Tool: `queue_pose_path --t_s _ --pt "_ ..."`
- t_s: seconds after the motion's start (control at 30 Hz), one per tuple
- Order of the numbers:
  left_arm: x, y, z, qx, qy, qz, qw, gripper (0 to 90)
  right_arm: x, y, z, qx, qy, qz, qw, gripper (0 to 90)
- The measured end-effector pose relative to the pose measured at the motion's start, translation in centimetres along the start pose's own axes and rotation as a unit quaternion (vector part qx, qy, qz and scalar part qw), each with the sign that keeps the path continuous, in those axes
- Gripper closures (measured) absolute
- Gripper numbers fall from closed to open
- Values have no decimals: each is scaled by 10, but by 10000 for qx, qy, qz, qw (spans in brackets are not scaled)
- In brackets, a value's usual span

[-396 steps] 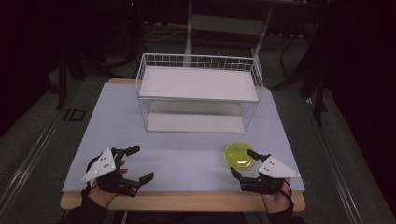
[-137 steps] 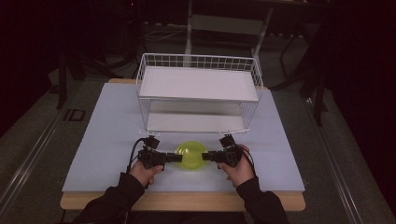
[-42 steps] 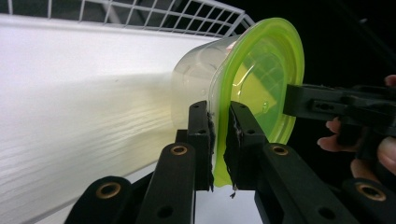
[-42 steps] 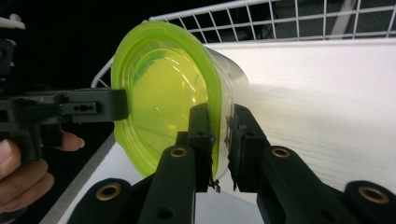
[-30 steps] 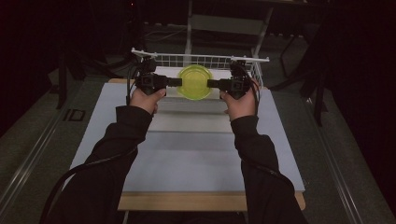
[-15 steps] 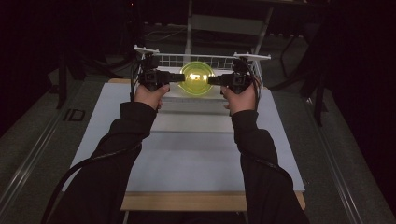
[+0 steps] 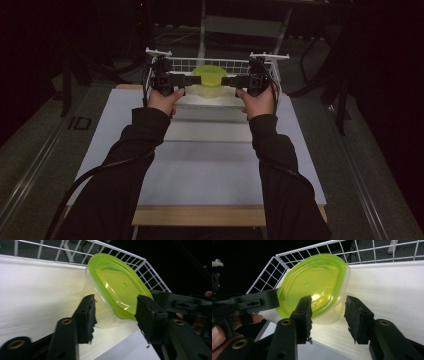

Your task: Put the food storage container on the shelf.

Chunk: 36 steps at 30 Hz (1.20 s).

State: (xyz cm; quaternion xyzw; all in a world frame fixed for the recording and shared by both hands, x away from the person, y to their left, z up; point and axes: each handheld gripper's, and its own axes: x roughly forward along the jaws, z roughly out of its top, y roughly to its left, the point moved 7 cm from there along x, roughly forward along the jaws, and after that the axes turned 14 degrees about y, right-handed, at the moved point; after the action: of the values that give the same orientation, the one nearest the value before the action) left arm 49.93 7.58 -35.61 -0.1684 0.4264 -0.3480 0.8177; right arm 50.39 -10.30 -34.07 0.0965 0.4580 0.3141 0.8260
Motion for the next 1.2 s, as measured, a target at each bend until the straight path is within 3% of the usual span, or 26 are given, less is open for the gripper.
queue_pose_path --t_s 0.07,0.13,0.2,0.23,0.27,0.43,0.5,0.63,0.67,0.7,0.73,0.77,0.83,0.93,1.03,1.13,1.17,1.2 --pt "-5 0 2 15 -136 74 9999 434 -1 2 1 -130 -16 -100 9999 519" --pt "-9 -1 3 65 -231 15 9997 398 -5 6 1 -230 -86 -79 9997 504" --pt "-13 -5 2 272 -287 -47 9992 362 -8 10 1 -334 -130 -116 9993 492" --pt "-16 -7 1 372 -316 -143 9987 362 -8 10 1 -334 -130 -116 9993 492" --pt "-19 -14 -3 627 -328 -367 9968 296 -12 13 1 -439 -146 -130 9988 463" --pt "-24 -24 -13 856 -289 -466 9948 244 -19 22 -5 -716 -162 -155 9972 387" --pt "-25 -25 -15 883 -309 -445 9946 208 -22 23 -8 -812 -183 -149 9964 347" --pt "-29 -32 -27 1187 -414 -359 9914 146 -25 26 -15 -1000 -208 -65 9948 279" --pt "-30 -34 -31 1288 -471 -366 9899 81 -26 29 -22 -1197 -162 3 9927 265" --pt "-30 -35 -35 1404 -505 -360 9881 42 -26 30 -25 -1246 -176 2 9920 253" --pt "-31 -36 -39 1488 -512 -388 9868 42 -26 30 -25 -1246 -176 2 9920 253" --pt "-33 -38 -45 1624 -648 -397 9838 27 -26 31 -32 -1365 -186 -19 9905 244" --pt "-35 -38 -49 1692 -687 -374 9825 23 -26 33 -35 -1446 -173 -19 9893 229" --pt "-38 -39 -60 1996 -875 -273 9756 21 -26 36 -44 -1581 -201 -45 9872 223" --pt "-38 -36 -73 2083 -890 -178 9738 22 -21 40 -57 -1732 -118 -13 9848 208" --pt "-37 -36 -89 2411 -946 -49 9659 22 -18 41 -65 -1868 -179 -55 9822 208" --pt "-36 -36 -99 2569 -947 0 9618 22 -16 42 -75 -1950 -165 -30 9807 207" --pt "-36 -36 -99 2569 -947 0 9618 22 -16 42 -79 -1980 -166 -34 9801 207"
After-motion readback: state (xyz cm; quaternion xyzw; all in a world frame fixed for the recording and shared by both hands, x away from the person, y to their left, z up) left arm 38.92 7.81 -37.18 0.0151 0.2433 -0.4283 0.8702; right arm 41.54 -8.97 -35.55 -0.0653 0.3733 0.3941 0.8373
